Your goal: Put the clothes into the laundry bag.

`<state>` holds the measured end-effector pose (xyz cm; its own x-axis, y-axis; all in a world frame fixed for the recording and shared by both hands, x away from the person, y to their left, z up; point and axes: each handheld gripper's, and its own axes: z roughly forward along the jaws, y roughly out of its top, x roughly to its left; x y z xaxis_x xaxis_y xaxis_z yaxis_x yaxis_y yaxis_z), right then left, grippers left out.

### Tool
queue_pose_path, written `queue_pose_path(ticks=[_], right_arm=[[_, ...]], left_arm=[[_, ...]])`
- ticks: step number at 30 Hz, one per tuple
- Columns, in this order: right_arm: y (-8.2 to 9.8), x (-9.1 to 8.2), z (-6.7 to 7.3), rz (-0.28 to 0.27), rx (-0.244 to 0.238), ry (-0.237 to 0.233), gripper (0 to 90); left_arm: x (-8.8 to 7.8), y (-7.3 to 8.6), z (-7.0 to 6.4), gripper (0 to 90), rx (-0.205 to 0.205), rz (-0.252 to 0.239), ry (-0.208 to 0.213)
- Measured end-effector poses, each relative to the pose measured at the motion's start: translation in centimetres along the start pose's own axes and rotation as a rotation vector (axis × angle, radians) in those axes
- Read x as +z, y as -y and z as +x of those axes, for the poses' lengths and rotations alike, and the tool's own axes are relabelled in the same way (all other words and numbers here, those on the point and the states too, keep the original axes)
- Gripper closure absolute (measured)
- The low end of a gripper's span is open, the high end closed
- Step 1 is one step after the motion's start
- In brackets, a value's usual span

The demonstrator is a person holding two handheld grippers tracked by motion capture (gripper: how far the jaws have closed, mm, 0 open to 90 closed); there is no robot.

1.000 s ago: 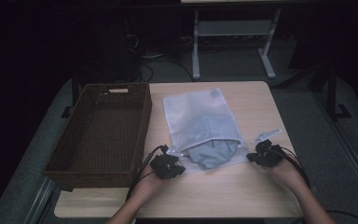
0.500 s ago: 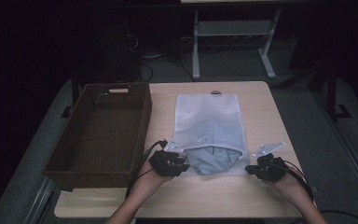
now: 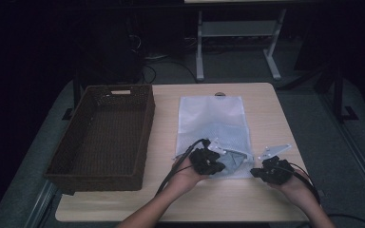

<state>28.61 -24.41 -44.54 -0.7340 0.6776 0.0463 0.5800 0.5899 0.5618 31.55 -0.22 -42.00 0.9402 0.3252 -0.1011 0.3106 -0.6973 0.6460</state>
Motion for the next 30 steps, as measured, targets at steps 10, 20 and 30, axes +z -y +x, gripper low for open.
queue_pose_path(ticks=[10,20,30], right_arm=[[0.3,0.1,-0.2,0.036,-0.022,0.003,88.9],[0.4,0.1,-0.3,0.05,-0.027,0.009,89.2],[0.5,0.1,-0.5,0.045,-0.02,0.012,89.2]], left_arm=[[4.1,-0.4,1.6,89.9,-0.028,0.099,-0.13],[3.7,0.1,3.3,90.0,-0.078,0.096,-0.193],[3.2,0.7,4.9,90.0,-0.123,0.067,-0.254]])
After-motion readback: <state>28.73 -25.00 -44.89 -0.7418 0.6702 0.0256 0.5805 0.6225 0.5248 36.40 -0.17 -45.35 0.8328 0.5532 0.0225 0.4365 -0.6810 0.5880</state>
